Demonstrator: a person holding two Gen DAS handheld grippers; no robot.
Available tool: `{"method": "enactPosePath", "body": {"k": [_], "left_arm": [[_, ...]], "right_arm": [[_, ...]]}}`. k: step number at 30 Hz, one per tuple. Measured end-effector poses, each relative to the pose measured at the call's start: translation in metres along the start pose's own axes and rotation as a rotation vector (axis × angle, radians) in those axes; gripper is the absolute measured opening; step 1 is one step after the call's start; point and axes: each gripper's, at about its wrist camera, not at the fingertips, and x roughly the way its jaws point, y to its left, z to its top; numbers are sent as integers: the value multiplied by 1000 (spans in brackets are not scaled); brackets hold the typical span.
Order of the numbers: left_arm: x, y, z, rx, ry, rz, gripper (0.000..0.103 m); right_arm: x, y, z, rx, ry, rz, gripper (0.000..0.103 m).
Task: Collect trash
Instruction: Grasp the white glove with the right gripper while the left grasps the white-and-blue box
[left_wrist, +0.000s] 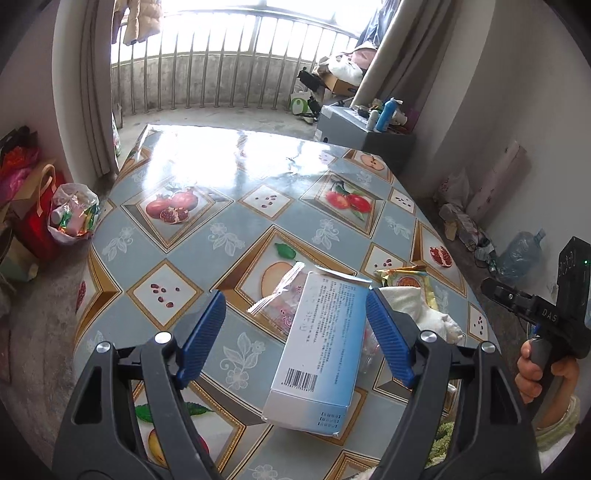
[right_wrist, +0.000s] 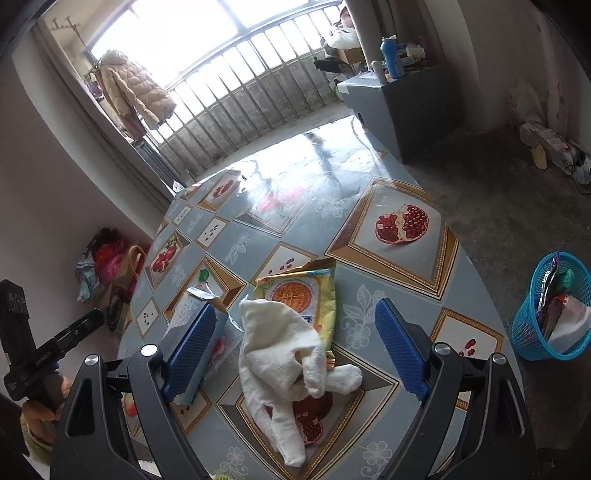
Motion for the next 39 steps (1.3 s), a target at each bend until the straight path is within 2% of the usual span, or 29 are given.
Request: {"method": "enactPosePath", "body": {"k": [4,8,13,18,26,34,39], "left_arm": [[19,2,-6,-19,62,-52,74],[40,-8,-12,20,131,-99,74],[65,-19,-17,85,191,-83,78],[84,-20,-20,90,237,-71,78],[97,-23,-22,108,252,-39,78],[98,-28,-20,131,243,-33,78],[98,-33,-21,156,247,-52,78]], "right_arm": [[11,4,-1,-19,43,5,86],[16,18,-9,-108,79,14,81],[29,36,-19,-220,133,0,71],[42,37,-18,-210,173,24,61],[62,36,-16,-222,203,-25,56],[65,50,-18,-268,200,6,52],[75,58,-23,-298,227,11,45]]}}
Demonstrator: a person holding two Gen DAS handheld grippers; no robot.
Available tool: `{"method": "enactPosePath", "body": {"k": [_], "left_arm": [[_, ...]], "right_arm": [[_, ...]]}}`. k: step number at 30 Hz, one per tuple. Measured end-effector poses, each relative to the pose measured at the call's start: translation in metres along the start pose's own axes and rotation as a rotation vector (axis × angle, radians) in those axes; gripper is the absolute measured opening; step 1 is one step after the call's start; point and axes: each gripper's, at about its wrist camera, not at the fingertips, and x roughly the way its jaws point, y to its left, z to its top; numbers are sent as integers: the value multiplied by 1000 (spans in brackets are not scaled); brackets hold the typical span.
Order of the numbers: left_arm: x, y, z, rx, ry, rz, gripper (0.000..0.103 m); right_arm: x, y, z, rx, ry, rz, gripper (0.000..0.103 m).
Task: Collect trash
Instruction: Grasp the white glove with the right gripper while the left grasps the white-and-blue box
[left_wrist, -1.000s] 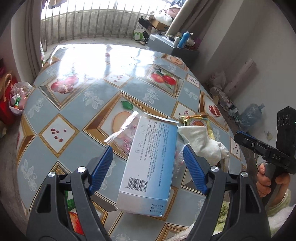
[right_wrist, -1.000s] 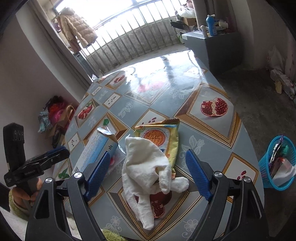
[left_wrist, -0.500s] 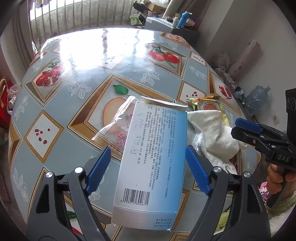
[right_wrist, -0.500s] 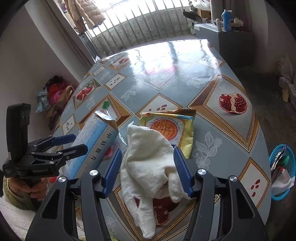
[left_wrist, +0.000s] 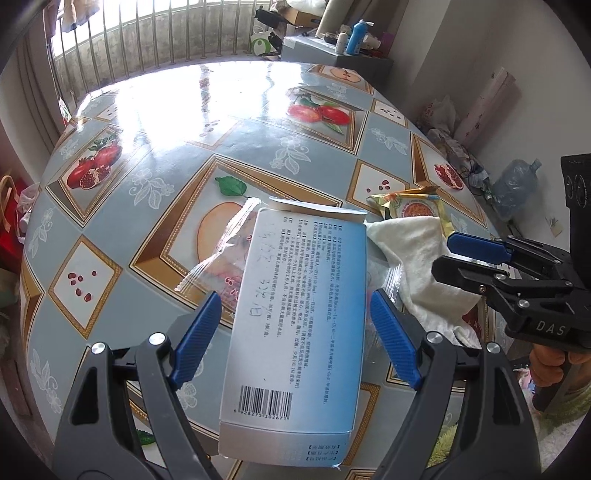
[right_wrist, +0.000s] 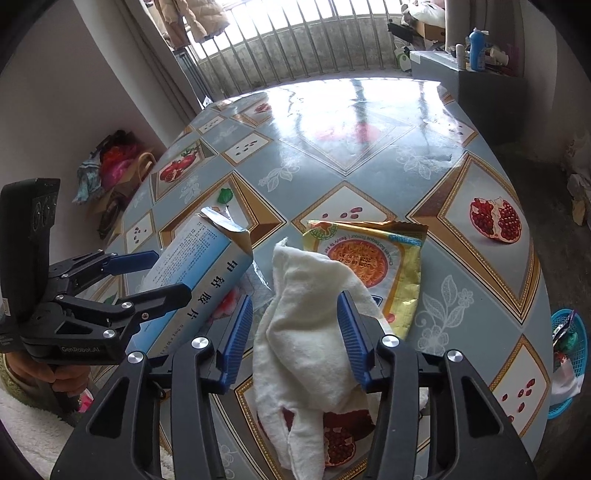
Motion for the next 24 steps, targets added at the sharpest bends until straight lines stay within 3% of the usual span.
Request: {"method": "enactPosePath", "body": {"k": [17,24], "left_arm": [[11,7,-6,-28,51,-14,75],[3,9,-8,-46,43,-28,70]], "right_arm": [[13,-3,0,36,28,-3,15],[6,-6,0,65,15,31,11]]}}
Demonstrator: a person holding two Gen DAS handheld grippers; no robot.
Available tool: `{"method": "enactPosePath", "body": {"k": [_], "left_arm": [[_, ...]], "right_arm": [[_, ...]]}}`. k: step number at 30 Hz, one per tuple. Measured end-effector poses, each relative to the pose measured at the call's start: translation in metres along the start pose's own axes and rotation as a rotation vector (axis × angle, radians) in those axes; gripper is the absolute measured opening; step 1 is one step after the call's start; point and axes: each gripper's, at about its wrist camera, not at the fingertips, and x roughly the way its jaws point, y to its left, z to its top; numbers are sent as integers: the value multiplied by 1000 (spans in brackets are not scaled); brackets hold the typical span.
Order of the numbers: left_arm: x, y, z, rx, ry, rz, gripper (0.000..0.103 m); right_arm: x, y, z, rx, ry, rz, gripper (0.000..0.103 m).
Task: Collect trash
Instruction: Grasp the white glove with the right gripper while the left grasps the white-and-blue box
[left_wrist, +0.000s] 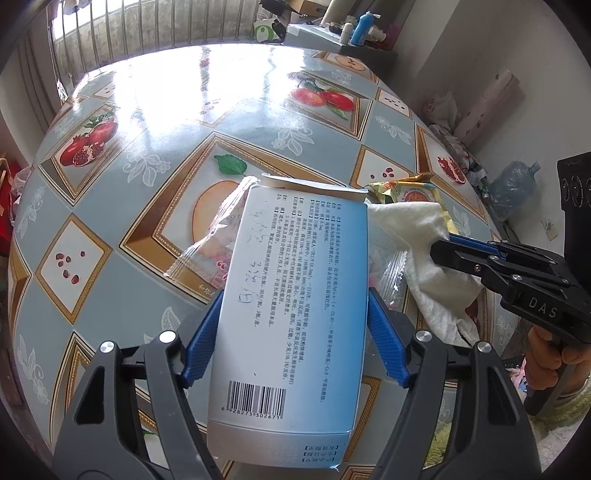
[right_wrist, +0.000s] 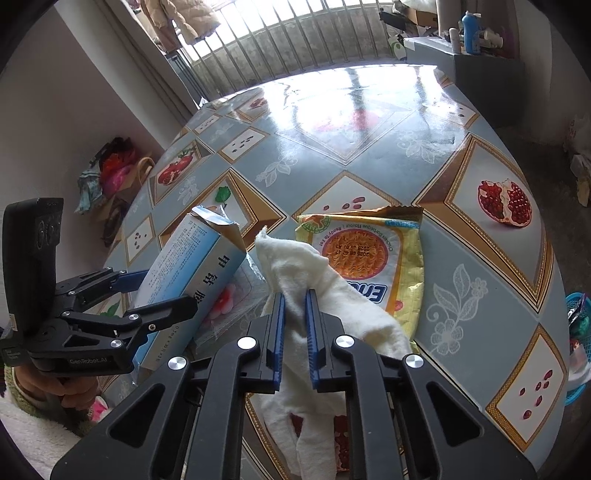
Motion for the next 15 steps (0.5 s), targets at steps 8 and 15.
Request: {"method": "enactPosePath", "body": {"k": [8,15], "left_arm": [[-14,0,-1,-7,-30,-9,70],[-33,4,1,-41,-67,-29,69]], "right_arm": [[-15,-6,0,31,-27,27,11],[-37,-9,0,54,-67,61,10]]}}
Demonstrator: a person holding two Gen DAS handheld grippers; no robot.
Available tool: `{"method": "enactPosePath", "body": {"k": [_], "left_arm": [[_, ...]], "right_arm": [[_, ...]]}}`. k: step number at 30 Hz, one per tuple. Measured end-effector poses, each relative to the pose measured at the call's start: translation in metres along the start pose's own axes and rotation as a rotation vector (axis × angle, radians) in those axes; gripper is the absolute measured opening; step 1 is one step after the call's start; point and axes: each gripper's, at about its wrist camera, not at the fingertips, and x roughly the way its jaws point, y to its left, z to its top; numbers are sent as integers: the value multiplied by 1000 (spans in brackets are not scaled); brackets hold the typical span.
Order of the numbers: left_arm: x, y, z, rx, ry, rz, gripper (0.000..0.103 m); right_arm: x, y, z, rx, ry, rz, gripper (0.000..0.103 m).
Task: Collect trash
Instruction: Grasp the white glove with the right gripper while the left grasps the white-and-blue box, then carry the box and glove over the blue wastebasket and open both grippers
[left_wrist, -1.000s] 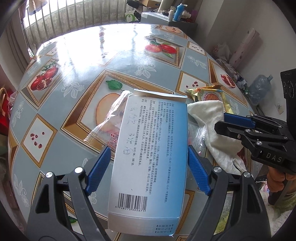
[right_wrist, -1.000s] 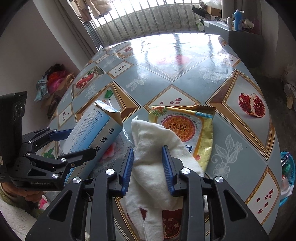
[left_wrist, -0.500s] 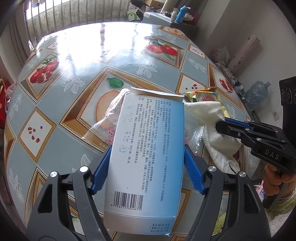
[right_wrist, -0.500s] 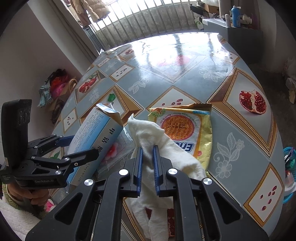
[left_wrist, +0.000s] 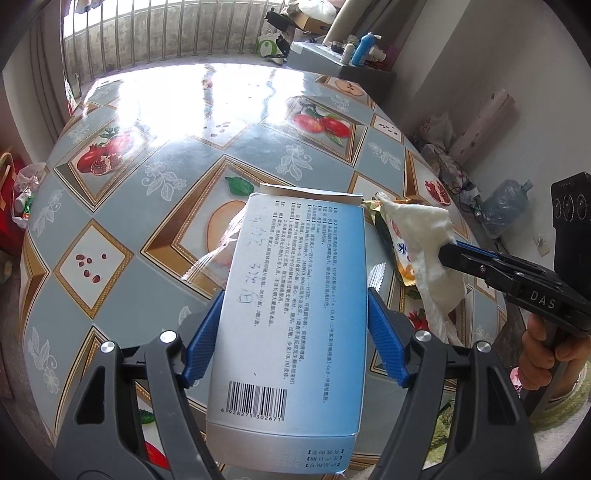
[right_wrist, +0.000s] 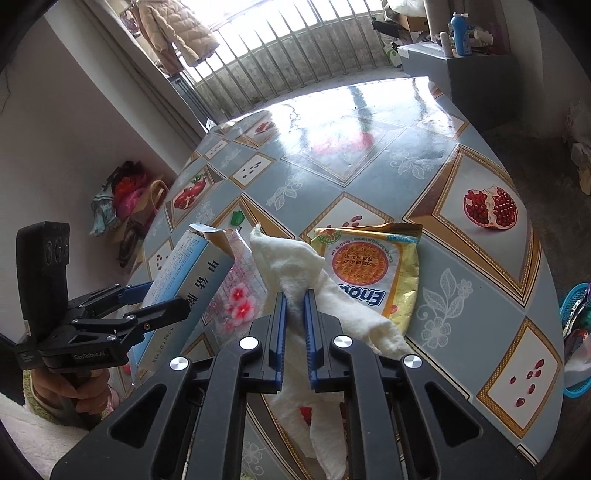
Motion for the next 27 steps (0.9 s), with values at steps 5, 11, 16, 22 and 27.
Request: {"method": "enactPosePath", "body": {"k": [5,11,16,22,27], "left_arm": [[-11,5,3,-36,-13,-39,69],[-32,-6,11,-10,-74,-53,69],[-49,-25,25,52,-125,-95,69],[-54,-69,59,165,-146,-170,69],[-49,-132,84,309,-153,-242,69]], "right_arm": [[-21,0,3,21,-39,34,10],[-55,5,7,27,-112,60,9],[-80,6,8,50,-178,78,9],[-126,-9,4,98,-325,55,9],[-178,-46,-3,192,-462,5,9]]}}
